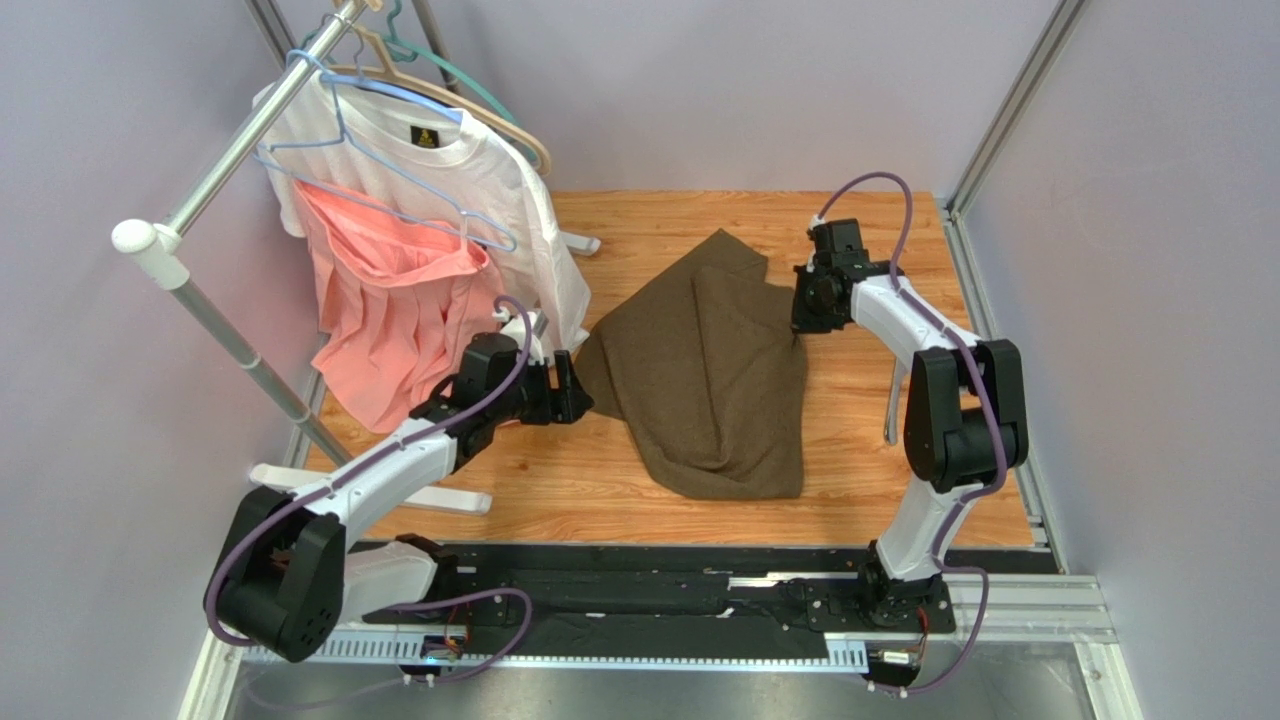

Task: Fold the napkin, place the utensils inside, and roll it up
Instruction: Flatten the napkin out

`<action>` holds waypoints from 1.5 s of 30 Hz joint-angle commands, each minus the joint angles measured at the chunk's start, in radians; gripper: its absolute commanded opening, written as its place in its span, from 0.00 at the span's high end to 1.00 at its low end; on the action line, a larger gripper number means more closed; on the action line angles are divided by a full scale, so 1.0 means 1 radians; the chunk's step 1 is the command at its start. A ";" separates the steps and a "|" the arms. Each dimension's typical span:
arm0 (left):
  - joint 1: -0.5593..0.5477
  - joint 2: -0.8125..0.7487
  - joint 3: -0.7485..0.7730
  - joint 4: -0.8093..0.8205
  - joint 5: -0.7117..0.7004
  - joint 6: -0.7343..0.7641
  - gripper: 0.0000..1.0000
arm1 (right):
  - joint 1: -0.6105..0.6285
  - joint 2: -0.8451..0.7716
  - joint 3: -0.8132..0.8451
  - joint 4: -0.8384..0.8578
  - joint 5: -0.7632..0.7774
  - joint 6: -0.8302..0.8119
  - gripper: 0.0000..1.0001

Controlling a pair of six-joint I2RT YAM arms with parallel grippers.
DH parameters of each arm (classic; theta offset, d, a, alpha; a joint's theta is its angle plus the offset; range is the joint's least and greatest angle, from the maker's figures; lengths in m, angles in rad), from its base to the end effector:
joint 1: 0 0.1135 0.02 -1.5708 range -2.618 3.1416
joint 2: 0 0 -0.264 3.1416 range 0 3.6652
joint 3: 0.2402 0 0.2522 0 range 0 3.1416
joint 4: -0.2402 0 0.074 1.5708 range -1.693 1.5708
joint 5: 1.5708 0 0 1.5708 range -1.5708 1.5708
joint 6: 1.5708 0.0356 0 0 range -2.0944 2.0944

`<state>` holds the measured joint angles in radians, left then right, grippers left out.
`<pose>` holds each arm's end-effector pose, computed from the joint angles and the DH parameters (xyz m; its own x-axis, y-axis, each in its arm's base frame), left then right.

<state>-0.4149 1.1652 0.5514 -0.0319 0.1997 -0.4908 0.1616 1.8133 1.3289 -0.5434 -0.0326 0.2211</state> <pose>0.2146 -0.1022 0.1985 -0.7403 -0.1787 -0.6481 0.2168 0.8491 -0.4817 0.3795 0.0630 0.2150 -0.8633 0.0813 -0.4980 0.0122 0.9900 0.1405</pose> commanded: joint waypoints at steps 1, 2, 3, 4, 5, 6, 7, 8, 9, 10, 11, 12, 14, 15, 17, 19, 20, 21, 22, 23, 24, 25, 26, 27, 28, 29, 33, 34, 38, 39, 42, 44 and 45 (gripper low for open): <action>-0.031 0.033 0.058 0.064 -0.010 -0.015 0.23 | -0.059 -0.060 -0.039 -0.020 0.079 0.043 1.00; -0.044 0.039 0.067 0.070 -0.009 -0.017 0.23 | -0.079 -0.057 -0.042 -0.021 0.082 0.044 1.00; -0.048 0.051 0.070 0.075 -0.008 -0.018 0.23 | -0.086 -0.054 -0.045 -0.021 0.085 0.044 1.00; -0.053 0.057 0.074 0.079 -0.006 -0.022 0.23 | -0.096 -0.049 -0.048 -0.020 0.089 0.044 1.00; -0.061 0.065 0.079 0.093 0.001 -0.025 0.23 | -0.109 -0.046 -0.048 -0.021 0.098 0.043 1.00; -0.064 0.079 0.081 0.099 0.004 -0.031 0.23 | -0.117 -0.040 -0.046 -0.024 0.112 0.043 1.00; -0.070 0.085 0.084 0.107 0.009 -0.035 0.22 | -0.122 -0.037 -0.043 -0.026 0.141 0.041 1.00; -0.073 0.093 0.091 0.118 0.012 -0.040 0.22 | -0.132 -0.037 -0.042 -0.027 0.152 0.038 1.00; -0.076 0.106 0.093 0.124 0.014 -0.043 0.22 | -0.138 -0.032 -0.040 -0.027 0.161 0.038 1.00; -0.082 0.114 0.097 0.130 0.017 -0.048 0.22 | -0.145 -0.031 -0.037 -0.030 0.180 0.040 1.00; -0.085 0.120 0.104 0.145 0.024 -0.049 0.22 | -0.151 -0.029 -0.031 -0.033 0.189 0.041 1.00; -0.085 0.132 0.108 0.150 0.030 -0.049 0.22 | -0.152 -0.028 -0.027 -0.039 0.201 0.044 1.00; -0.085 0.145 0.123 0.155 0.027 -0.043 0.22 | -0.191 -0.019 -0.017 -0.058 0.232 0.046 1.00; -0.085 0.155 0.128 0.156 0.027 -0.043 0.22 | -0.197 -0.017 -0.016 -0.059 0.235 0.046 1.00; -0.085 0.169 0.145 0.165 0.038 -0.040 0.22 | -0.212 -0.003 -0.014 -0.059 0.237 0.041 1.00; -0.090 0.194 0.154 0.173 0.049 -0.042 0.23 | -0.221 0.009 -0.007 -0.062 0.272 0.035 1.00; -0.093 0.201 0.156 0.173 0.052 -0.040 0.23 | -0.224 0.021 -0.002 -0.063 0.281 0.032 1.00; -0.096 0.217 0.159 0.173 0.055 -0.040 0.23 | -0.229 0.027 0.009 -0.063 0.295 0.034 1.00; -0.101 0.224 0.156 0.176 0.052 -0.040 0.24 | -0.237 0.032 0.015 -0.064 0.309 0.032 1.00; -0.102 0.238 0.154 0.178 0.046 -0.038 0.25 | -0.240 0.041 0.022 -0.063 0.309 0.031 1.00; -0.104 0.246 0.151 0.179 0.038 -0.041 0.26 | -0.241 0.043 0.041 -0.067 0.301 0.027 1.00; -0.105 0.255 0.153 0.173 0.027 -0.043 0.30 | -0.241 0.046 0.049 -0.072 0.293 0.026 1.00; -0.107 0.272 0.154 0.162 0.002 -0.045 0.33 | -0.240 0.043 0.055 -0.076 0.280 0.026 1.00; -0.110 0.280 0.157 0.149 -0.023 -0.045 0.35 | -0.240 0.034 0.058 -0.076 0.264 0.027 0.98; -0.114 0.286 0.160 0.123 -0.051 -0.046 0.39 | -0.237 0.026 0.052 -0.075 0.235 0.029 0.94; -0.116 0.300 0.159 0.115 -0.096 -0.055 0.40 | -0.235 0.017 0.049 -0.070 0.223 0.029 0.92; -0.116 0.330 0.154 0.089 -0.166 -0.080 0.46 | -0.229 -0.052 0.018 -0.064 0.177 0.030 0.75; -0.116 0.335 0.153 0.081 -0.184 -0.083 0.46 | -0.229 -0.064 0.013 -0.064 0.169 0.031 0.73; -0.116 0.378 0.160 0.066 -0.198 -0.089 0.47 | -0.223 -0.129 -0.037 -0.058 0.132 0.040 0.67; -0.116 0.387 0.166 0.055 -0.229 -0.091 0.47 | -0.220 -0.143 -0.046 -0.053 0.117 0.038 0.67; -0.117 0.415 0.182 0.041 -0.227 -0.092 0.50 | -0.212 -0.187 -0.077 -0.050 0.102 0.043 0.65; -0.130 0.427 0.186 0.047 -0.224 -0.094 0.51 | -0.211 -0.215 -0.088 -0.046 0.096 0.049 0.65; -0.146 0.429 0.200 0.035 -0.235 -0.092 0.51 | -0.211 -0.223 -0.097 -0.043 0.086 0.052 0.64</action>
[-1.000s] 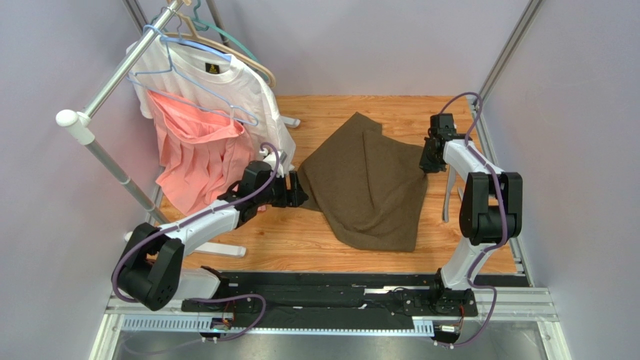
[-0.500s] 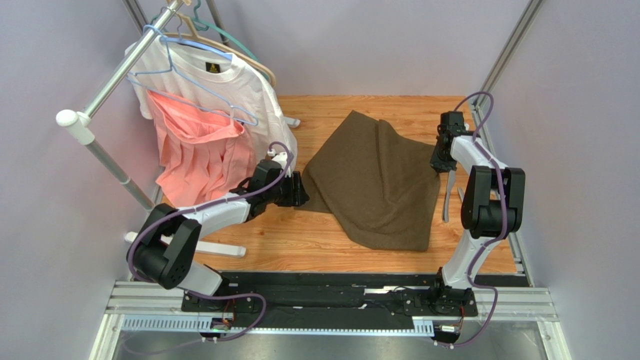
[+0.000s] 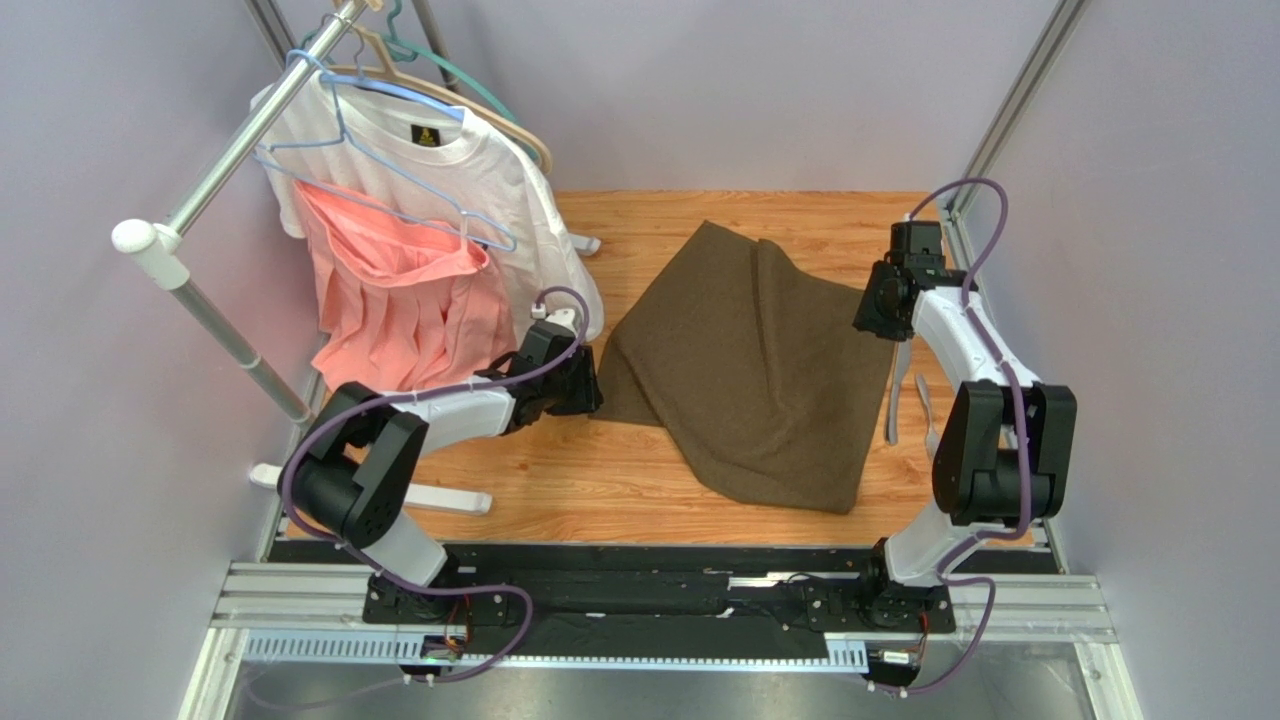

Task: Fold the napkin, place the utensils inside, and roll it up
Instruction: Flatten the napkin out

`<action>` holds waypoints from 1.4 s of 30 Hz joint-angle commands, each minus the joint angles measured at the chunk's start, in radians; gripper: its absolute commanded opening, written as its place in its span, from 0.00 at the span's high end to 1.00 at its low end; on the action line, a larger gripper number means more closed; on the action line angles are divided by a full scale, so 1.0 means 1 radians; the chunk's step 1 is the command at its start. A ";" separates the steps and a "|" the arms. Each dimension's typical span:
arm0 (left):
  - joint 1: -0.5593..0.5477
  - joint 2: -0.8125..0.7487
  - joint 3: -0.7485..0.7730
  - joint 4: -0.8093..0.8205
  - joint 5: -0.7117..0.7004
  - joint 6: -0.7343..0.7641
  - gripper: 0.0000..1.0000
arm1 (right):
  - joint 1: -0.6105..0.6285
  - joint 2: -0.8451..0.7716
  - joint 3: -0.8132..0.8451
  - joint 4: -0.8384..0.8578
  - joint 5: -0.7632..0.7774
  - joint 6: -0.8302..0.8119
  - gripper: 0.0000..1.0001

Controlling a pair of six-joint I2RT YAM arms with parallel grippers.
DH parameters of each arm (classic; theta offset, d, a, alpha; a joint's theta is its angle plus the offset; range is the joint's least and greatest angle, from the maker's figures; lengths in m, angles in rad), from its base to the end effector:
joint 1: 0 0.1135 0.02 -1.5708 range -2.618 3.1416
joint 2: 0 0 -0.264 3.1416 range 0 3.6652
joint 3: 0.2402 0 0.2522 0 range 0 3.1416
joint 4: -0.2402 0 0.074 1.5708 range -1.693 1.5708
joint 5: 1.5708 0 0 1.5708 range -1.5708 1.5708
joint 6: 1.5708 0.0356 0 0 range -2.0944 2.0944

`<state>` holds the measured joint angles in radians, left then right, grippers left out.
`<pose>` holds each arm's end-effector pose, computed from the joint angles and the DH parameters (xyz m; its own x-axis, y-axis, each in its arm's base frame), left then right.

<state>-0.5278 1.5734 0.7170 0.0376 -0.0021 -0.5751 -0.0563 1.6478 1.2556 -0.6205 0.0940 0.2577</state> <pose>0.2604 -0.1517 0.1517 -0.8027 -0.1616 -0.5740 0.0784 0.9256 -0.3703 0.3468 -0.0229 0.2457 -0.7920 0.2988 -0.5324 0.3180 0.9463 0.0580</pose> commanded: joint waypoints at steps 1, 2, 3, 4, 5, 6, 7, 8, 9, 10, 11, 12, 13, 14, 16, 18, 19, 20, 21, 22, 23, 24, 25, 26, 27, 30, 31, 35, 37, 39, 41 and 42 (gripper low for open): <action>-0.043 0.025 0.042 -0.060 -0.053 -0.005 0.51 | 0.007 -0.065 -0.027 0.036 -0.043 0.015 0.64; -0.050 0.033 0.047 -0.070 -0.061 -0.005 0.51 | 0.007 -0.075 -0.030 0.036 -0.049 0.017 0.64; -0.060 0.039 0.051 -0.088 -0.067 -0.008 0.51 | 0.007 -0.082 -0.030 0.038 -0.056 0.015 0.64; -0.063 0.043 0.052 -0.094 -0.081 -0.018 0.51 | 0.007 -0.088 -0.030 0.036 -0.059 0.015 0.63; -0.063 0.049 0.052 -0.103 -0.088 -0.023 0.51 | 0.007 -0.097 -0.028 0.035 -0.062 0.017 0.63; -0.067 0.053 0.050 -0.126 -0.099 -0.028 0.51 | 0.007 -0.103 -0.030 0.033 -0.069 0.015 0.63; -0.069 0.057 0.050 -0.137 -0.125 -0.035 0.51 | 0.007 -0.108 -0.030 0.031 -0.074 0.015 0.63; -0.072 0.062 0.052 -0.149 -0.137 -0.038 0.51 | 0.007 -0.112 -0.033 0.034 -0.077 0.015 0.63; -0.075 0.066 0.059 -0.175 -0.147 -0.039 0.54 | 0.007 -0.121 -0.035 0.036 -0.080 0.014 0.62; -0.080 0.073 0.064 -0.188 -0.163 -0.042 0.54 | 0.007 -0.128 -0.039 0.038 -0.079 0.015 0.62; -0.086 0.082 0.068 -0.199 -0.173 -0.042 0.58 | 0.007 -0.129 -0.042 0.039 -0.080 0.014 0.62; -0.095 0.086 0.076 -0.217 -0.182 -0.042 0.59 | 0.007 -0.135 -0.044 0.039 -0.079 0.017 0.62; -0.098 0.095 0.078 -0.226 -0.202 -0.049 0.61 | 0.007 -0.138 -0.048 0.041 -0.080 0.015 0.62; -0.100 0.097 0.079 -0.231 -0.206 -0.051 0.64 | 0.007 -0.140 -0.050 0.044 -0.089 0.015 0.62; -0.103 0.108 0.081 -0.237 -0.214 -0.052 0.68 | 0.007 -0.148 -0.056 0.044 -0.115 0.017 0.62; -0.104 0.112 0.081 -0.248 -0.220 -0.049 0.68 | 0.007 -0.154 -0.061 0.044 -0.120 0.017 0.62; -0.107 0.119 0.081 -0.251 -0.228 -0.048 0.69 | 0.007 -0.161 -0.062 0.045 -0.120 0.017 0.62; -0.113 0.123 0.082 -0.255 -0.233 -0.048 0.69 | 0.007 -0.166 -0.065 0.047 -0.122 0.015 0.62; -0.118 0.126 0.084 -0.260 -0.237 -0.046 0.69 | 0.007 -0.169 -0.067 0.047 -0.123 0.017 0.62; -0.123 0.134 0.084 -0.262 -0.239 -0.046 0.70 | 0.007 -0.175 -0.068 0.048 -0.125 0.015 0.61; -0.130 0.140 0.085 -0.266 -0.240 -0.046 0.71 | 0.007 -0.177 -0.070 0.050 -0.129 0.018 0.61; -0.135 0.146 0.090 -0.271 -0.246 -0.046 0.72 | 0.007 -0.178 -0.070 0.050 -0.131 0.020 0.61; -0.139 0.157 0.091 -0.274 -0.248 -0.045 0.77 | 0.007 -0.183 -0.070 0.050 -0.132 0.021 0.61; -0.144 0.163 0.096 -0.278 -0.249 -0.045 0.80 | 0.007 -0.190 -0.070 0.053 -0.140 0.023 0.61; -0.146 0.169 0.098 -0.286 -0.251 -0.043 0.81 | 0.007 -0.194 -0.073 0.053 -0.143 0.026 0.61; -0.146 0.194 0.093 -0.291 -0.246 -0.046 0.86 | 0.007 -0.207 -0.078 0.057 -0.146 0.031 0.61; -0.146 0.197 0.088 -0.286 -0.242 -0.048 0.90 | 0.007 -0.212 -0.079 0.057 -0.146 0.031 0.61; -0.144 0.163 0.039 -0.255 -0.237 -0.065 1.00 | 0.009 -0.217 -0.090 0.059 -0.175 0.032 0.61; -0.144 0.119 0.021 -0.254 -0.257 -0.069 1.00 | 0.021 -0.215 -0.107 0.067 -0.183 0.035 0.61; -0.138 0.080 -0.013 -0.254 -0.272 -0.075 1.00 | 0.047 -0.203 -0.117 0.073 -0.192 0.037 0.60; -0.115 0.033 -0.051 -0.222 -0.248 -0.074 1.00 | 0.052 -0.188 -0.136 0.087 -0.209 0.048 0.60; -0.106 0.024 -0.059 -0.214 -0.224 -0.086 1.00 | 0.094 -0.181 -0.142 0.094 -0.212 0.052 0.60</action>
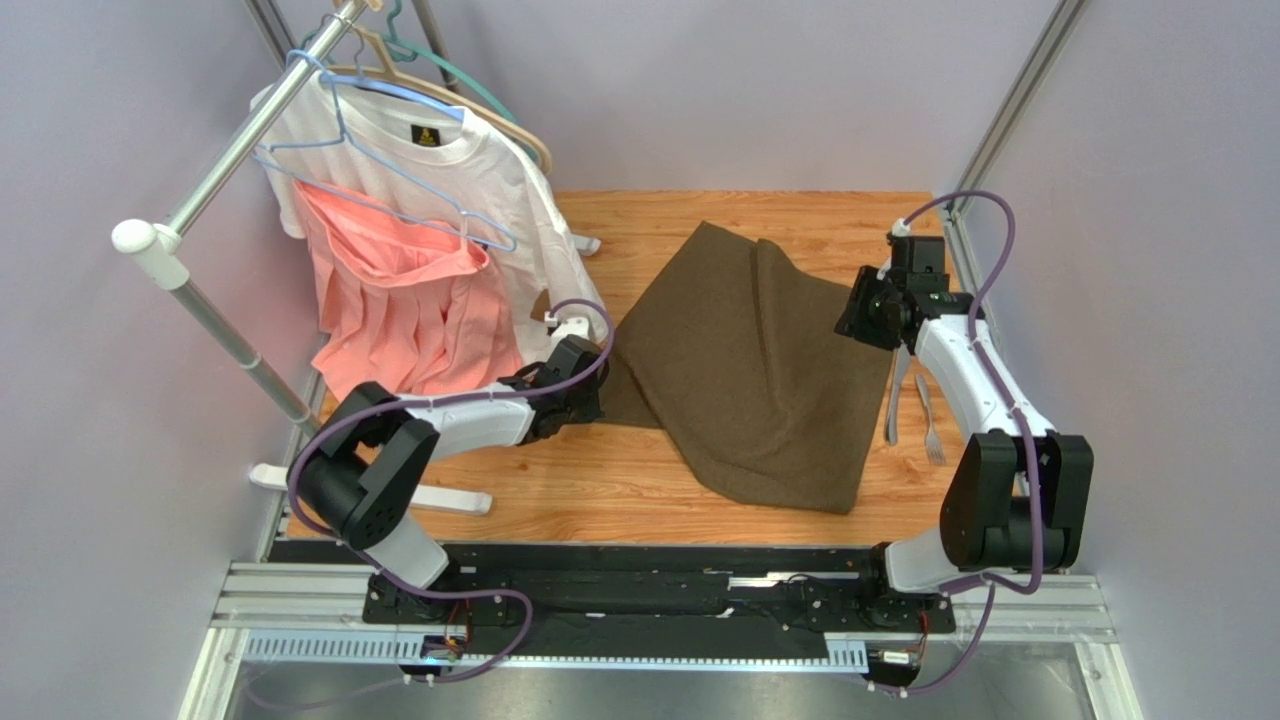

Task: Fold the napkin, place the utensils inside, and roll it up
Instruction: Flatten the napkin out

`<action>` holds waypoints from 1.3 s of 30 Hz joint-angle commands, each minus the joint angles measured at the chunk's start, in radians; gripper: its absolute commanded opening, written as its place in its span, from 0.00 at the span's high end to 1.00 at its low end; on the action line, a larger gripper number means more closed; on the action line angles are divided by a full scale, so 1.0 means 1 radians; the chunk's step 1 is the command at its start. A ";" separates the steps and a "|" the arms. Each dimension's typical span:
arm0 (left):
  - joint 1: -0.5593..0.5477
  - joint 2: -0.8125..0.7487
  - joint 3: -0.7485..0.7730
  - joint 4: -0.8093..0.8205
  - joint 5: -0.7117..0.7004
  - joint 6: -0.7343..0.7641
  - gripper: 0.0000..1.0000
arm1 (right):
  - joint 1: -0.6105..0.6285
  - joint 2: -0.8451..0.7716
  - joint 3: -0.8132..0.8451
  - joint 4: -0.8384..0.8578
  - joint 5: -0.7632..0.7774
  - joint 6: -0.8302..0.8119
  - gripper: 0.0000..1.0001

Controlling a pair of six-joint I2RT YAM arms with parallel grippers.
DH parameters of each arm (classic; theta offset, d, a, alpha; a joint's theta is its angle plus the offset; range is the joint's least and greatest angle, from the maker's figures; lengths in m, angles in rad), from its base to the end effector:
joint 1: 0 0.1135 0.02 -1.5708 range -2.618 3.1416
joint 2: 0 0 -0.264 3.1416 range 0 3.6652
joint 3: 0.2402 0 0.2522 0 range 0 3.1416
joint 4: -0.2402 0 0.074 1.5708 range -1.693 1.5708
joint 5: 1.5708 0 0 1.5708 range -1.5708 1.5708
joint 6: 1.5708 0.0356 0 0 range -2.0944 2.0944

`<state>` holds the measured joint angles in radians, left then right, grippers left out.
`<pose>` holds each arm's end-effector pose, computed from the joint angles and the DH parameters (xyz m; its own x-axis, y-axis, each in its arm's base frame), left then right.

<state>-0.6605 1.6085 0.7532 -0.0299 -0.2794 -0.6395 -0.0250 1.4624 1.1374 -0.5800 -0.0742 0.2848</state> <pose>0.2464 -0.1790 0.1480 -0.7601 -0.1359 -0.6354 -0.0022 0.9784 -0.2066 0.3103 -0.0051 0.2685 -0.7604 0.2993 -0.5764 0.2009 0.9524 0.2295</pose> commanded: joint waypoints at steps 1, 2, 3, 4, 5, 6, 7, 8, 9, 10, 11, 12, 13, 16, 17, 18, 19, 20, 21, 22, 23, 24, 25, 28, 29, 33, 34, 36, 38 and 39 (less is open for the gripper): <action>0.035 -0.024 -0.101 -0.140 0.065 -0.022 1.00 | 0.069 0.022 -0.028 0.057 -0.045 0.033 0.60; 0.045 -0.030 -0.107 -0.136 0.072 -0.025 1.00 | 0.079 0.032 -0.039 0.068 -0.055 0.045 0.60; 0.048 -0.045 -0.110 -0.134 0.081 -0.026 1.00 | 0.076 0.044 -0.044 0.075 -0.064 0.053 0.60; 0.050 -0.054 -0.114 -0.133 0.083 -0.026 1.00 | 0.077 0.065 -0.047 0.080 -0.068 0.057 0.60; 0.050 -0.064 -0.118 -0.136 0.085 -0.028 1.00 | 0.077 0.079 -0.047 0.083 -0.075 0.063 0.59; 0.052 -0.082 -0.120 -0.137 0.083 -0.029 1.00 | 0.077 0.088 -0.045 0.085 -0.078 0.063 0.59; 0.050 -0.093 -0.121 -0.140 0.083 -0.028 1.00 | 0.077 0.110 -0.044 0.085 -0.079 0.063 0.59; 0.052 -0.104 -0.123 -0.148 0.083 -0.028 1.00 | 0.079 0.119 -0.042 0.085 -0.076 0.065 0.59; 0.052 -0.120 -0.124 -0.148 0.082 -0.029 1.00 | 0.079 0.130 -0.036 0.086 -0.072 0.060 0.59; 0.052 -0.128 -0.126 -0.150 0.080 -0.029 1.00 | 0.077 0.144 -0.033 0.080 -0.067 0.060 0.59; 0.053 -0.134 -0.123 -0.156 0.077 -0.032 1.00 | 0.076 0.168 -0.025 0.075 -0.053 0.060 0.59; 0.053 -0.148 -0.123 -0.160 0.074 -0.032 1.00 | 0.077 0.182 -0.013 0.071 -0.046 0.060 0.59; 0.055 -0.157 -0.120 -0.174 0.071 -0.032 1.00 | 0.073 0.196 -0.008 0.071 -0.039 0.060 0.59; 0.058 -0.209 -0.111 -0.206 0.048 -0.029 1.00 | 0.060 0.256 0.016 0.071 -0.041 0.068 0.58; 0.061 -0.222 -0.109 -0.214 0.040 -0.023 1.00 | 0.059 0.271 0.022 0.072 -0.044 0.071 0.58; 0.064 -0.246 -0.109 -0.223 0.028 -0.017 1.00 | 0.056 0.294 0.030 0.071 -0.042 0.070 0.58; 0.074 -0.255 -0.109 -0.235 0.023 -0.014 1.00 | 0.056 0.306 0.044 0.072 -0.042 0.074 0.58; 0.081 -0.265 -0.112 -0.240 0.023 -0.008 1.00 | 0.054 0.314 0.053 0.072 -0.039 0.079 0.58; 0.088 -0.280 -0.114 -0.243 0.028 -0.006 1.00 | 0.053 0.335 0.061 0.072 -0.039 0.080 0.58; 0.104 -0.286 -0.123 -0.243 0.031 -0.003 1.00 | 0.054 0.346 0.079 0.071 -0.039 0.082 0.58; 0.110 -0.294 -0.126 -0.243 0.034 0.001 1.00 | 0.051 0.355 0.088 0.071 -0.041 0.082 0.58; 0.116 -0.303 -0.129 -0.246 0.037 0.004 1.00 | 0.050 0.368 0.097 0.068 -0.041 0.082 0.58; 0.127 -0.309 -0.130 -0.251 0.036 0.009 1.00 | 0.046 0.390 0.110 0.065 -0.042 0.082 0.58; 0.145 -0.320 -0.137 -0.252 0.040 0.024 1.00 | 0.046 0.446 0.160 0.046 -0.047 0.079 0.58; 0.148 -0.323 -0.135 -0.254 0.040 0.029 1.00 | 0.046 0.460 0.188 0.039 -0.047 0.077 0.58; 0.151 -0.331 -0.129 -0.252 0.039 0.041 1.00 | 0.048 0.516 0.243 0.022 -0.050 0.073 0.58; 0.153 -0.329 -0.121 -0.254 0.039 0.046 1.00 | 0.046 0.527 0.258 0.011 -0.053 0.073 0.58; 0.153 -0.331 -0.111 -0.257 0.037 0.063 1.00 | 0.048 0.558 0.301 0.000 -0.061 0.070 0.57; 0.153 -0.341 -0.089 -0.265 0.039 0.080 0.91 | 0.048 0.587 0.329 -0.007 -0.071 0.070 0.57; 0.153 -0.344 -0.081 -0.269 0.039 0.084 0.78 | 0.048 0.593 0.361 -0.012 -0.081 0.068 0.57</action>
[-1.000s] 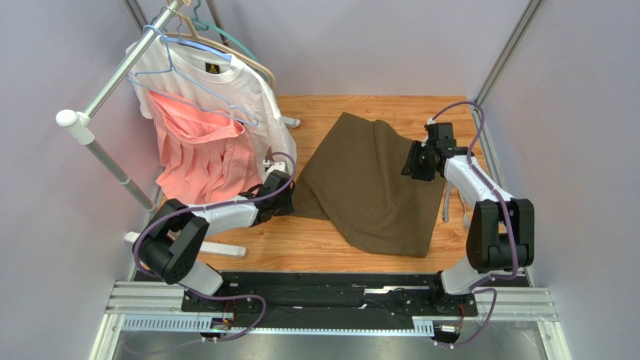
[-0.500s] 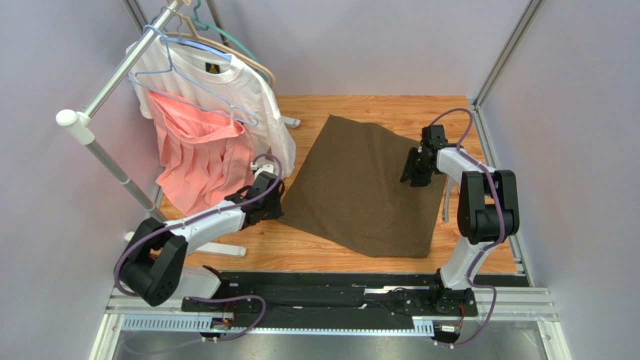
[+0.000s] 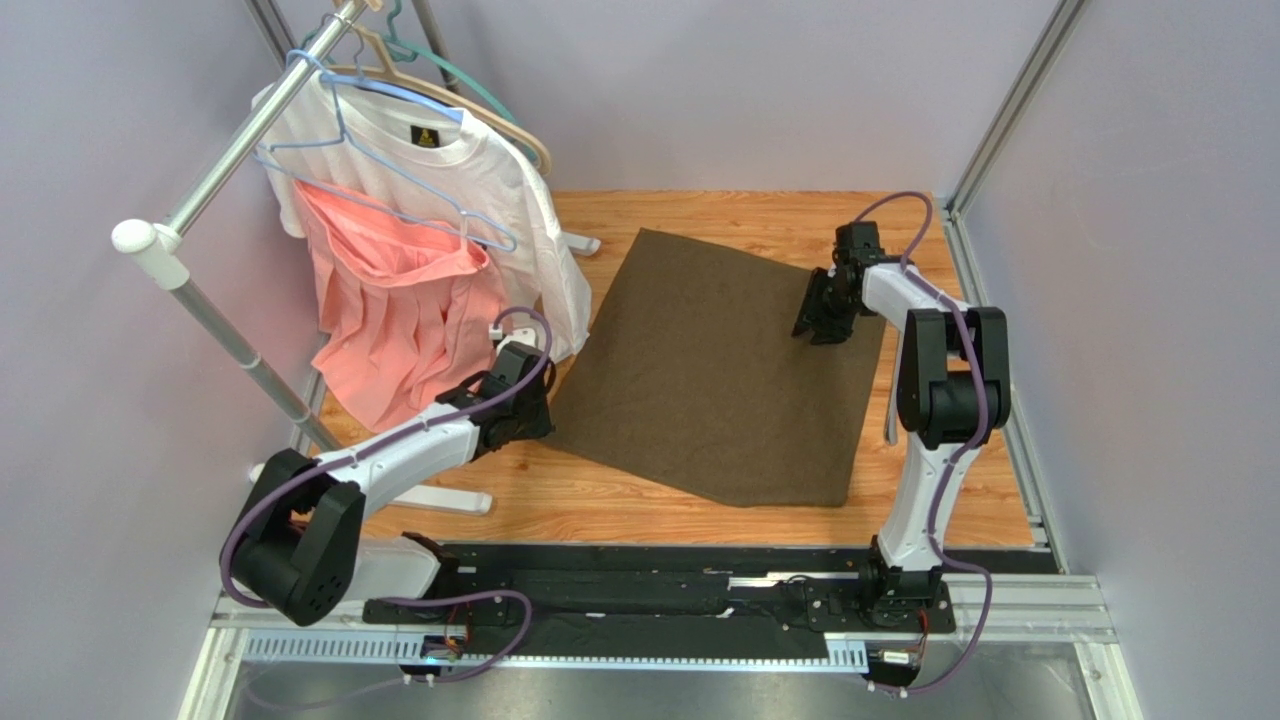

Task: Fold the napkin, place the utensils inside, and roll it up
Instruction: Flatten the napkin out

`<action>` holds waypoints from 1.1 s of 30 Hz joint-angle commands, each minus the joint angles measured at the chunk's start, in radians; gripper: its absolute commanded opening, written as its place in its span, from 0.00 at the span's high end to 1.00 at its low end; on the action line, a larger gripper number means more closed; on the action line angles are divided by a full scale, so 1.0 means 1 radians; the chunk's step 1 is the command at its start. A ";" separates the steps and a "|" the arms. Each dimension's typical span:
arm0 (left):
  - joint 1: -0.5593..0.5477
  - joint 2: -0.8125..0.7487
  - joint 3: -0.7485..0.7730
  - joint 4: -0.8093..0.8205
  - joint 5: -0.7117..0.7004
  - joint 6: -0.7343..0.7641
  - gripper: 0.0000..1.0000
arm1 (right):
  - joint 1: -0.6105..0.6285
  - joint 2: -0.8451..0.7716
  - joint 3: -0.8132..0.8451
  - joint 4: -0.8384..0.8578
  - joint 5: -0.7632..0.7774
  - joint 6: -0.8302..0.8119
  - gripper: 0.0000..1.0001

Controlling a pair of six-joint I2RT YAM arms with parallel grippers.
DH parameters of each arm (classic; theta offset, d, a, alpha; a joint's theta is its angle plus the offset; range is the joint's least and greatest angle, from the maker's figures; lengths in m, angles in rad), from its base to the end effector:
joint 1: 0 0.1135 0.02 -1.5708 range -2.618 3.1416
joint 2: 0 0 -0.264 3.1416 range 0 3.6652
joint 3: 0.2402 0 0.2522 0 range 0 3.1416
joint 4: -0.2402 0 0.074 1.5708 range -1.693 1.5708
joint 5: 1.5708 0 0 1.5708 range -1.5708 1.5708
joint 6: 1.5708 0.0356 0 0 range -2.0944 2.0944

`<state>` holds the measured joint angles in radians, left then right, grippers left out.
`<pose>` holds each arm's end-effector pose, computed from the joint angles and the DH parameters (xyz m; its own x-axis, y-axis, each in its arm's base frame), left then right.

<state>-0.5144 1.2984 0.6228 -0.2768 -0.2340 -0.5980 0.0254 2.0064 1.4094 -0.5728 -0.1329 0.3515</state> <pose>0.2135 -0.1112 0.1729 -0.7898 -0.1827 -0.5855 -0.1005 0.9803 -0.1702 0.4101 0.0151 0.1641 -0.8906 0.3188 -0.3245 0.2447 0.9371 0.2489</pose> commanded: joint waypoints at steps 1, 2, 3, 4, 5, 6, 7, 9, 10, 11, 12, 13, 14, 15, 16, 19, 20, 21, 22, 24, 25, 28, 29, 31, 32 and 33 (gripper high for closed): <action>0.007 -0.042 0.069 -0.035 -0.007 0.061 0.69 | -0.002 0.051 0.101 -0.024 -0.036 -0.003 0.57; 0.005 -0.056 0.080 -0.038 -0.002 0.072 0.60 | 0.004 0.036 0.109 -0.025 -0.036 -0.008 0.57; 0.004 -0.065 0.087 -0.039 -0.001 0.081 0.51 | 0.010 0.013 0.114 -0.029 -0.034 -0.011 0.57; 0.001 -0.073 0.103 -0.042 -0.001 0.101 0.47 | 0.013 -0.013 0.103 -0.035 -0.022 -0.014 0.57; -0.004 -0.086 0.110 -0.047 -0.007 0.112 0.43 | 0.024 -0.049 0.088 -0.035 -0.014 -0.009 0.56; -0.022 -0.094 0.120 -0.051 -0.016 0.119 0.38 | 0.031 -0.140 0.068 -0.035 -0.010 -0.005 0.56; -0.036 -0.096 0.138 -0.065 -0.025 0.136 0.37 | 0.039 -0.188 0.003 -0.033 -0.007 0.013 0.55; -0.090 -0.103 0.150 -0.056 -0.025 0.161 0.34 | 0.045 -0.355 -0.083 -0.038 0.006 0.043 0.55; -0.113 -0.103 0.158 -0.050 -0.022 0.174 0.33 | 0.051 -0.418 -0.180 -0.033 0.022 0.075 0.53; -0.136 -0.105 0.158 -0.032 0.002 0.182 0.33 | 0.053 -0.470 -0.235 -0.030 0.036 0.084 0.53; -0.188 -0.106 0.153 0.035 0.022 0.194 0.32 | 0.053 -0.516 -0.278 -0.030 0.055 0.093 0.52; -0.217 -0.106 0.140 0.077 0.045 0.223 0.32 | 0.051 -0.599 -0.312 -0.041 0.112 0.098 0.51; -0.246 -0.097 0.134 0.123 0.111 0.240 0.32 | 0.048 -0.630 -0.355 -0.062 0.131 0.093 0.50; -0.303 -0.088 0.126 0.219 0.149 0.256 0.30 | 0.042 -0.661 -0.365 -0.105 0.185 0.093 0.48; -0.334 -0.074 0.127 0.264 0.180 0.283 0.30 | 0.018 -0.704 -0.371 -0.123 0.208 0.089 0.48; -0.439 0.021 0.150 0.448 0.303 0.319 0.30 | -0.059 -0.759 -0.365 -0.171 0.217 0.084 0.47; -0.484 0.089 0.164 0.488 0.353 0.326 0.30 | -0.076 -0.790 -0.362 -0.177 0.214 0.084 0.47; -0.505 0.126 0.205 0.548 0.378 0.336 0.31 | -0.090 -0.801 -0.357 -0.188 0.210 0.083 0.47; -0.527 0.165 0.234 0.563 0.409 0.371 0.31 | -0.108 -0.811 -0.356 -0.191 0.199 0.081 0.47; -0.601 0.281 0.323 0.588 0.476 0.433 0.32 | -0.119 -0.834 -0.352 -0.200 0.179 0.084 0.46; -0.624 0.318 0.348 0.594 0.501 0.507 0.32 | -0.125 -0.837 -0.354 -0.202 0.152 0.086 0.46; -0.685 0.421 0.416 0.611 0.551 0.576 0.33 | -0.131 -0.850 -0.352 -0.200 0.101 0.087 0.46; -0.694 0.449 0.423 0.620 0.590 0.581 0.33 | -0.131 -0.853 -0.352 -0.202 0.099 0.086 0.46; -0.702 0.475 0.442 0.634 0.622 0.596 0.33 | -0.137 -0.870 -0.357 -0.202 0.096 0.081 0.46; -0.711 0.504 0.455 0.627 0.649 0.596 0.32 | -0.140 -0.874 -0.357 -0.203 0.093 0.078 0.46; -0.714 0.521 0.483 0.598 0.653 0.628 0.32 | -0.145 -0.883 -0.359 -0.203 0.090 0.076 0.46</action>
<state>-1.2217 1.7790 1.0298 0.2810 0.3046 -0.0818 -0.1032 1.1664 1.0515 -0.7696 -0.0105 0.4252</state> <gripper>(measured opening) 0.674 0.534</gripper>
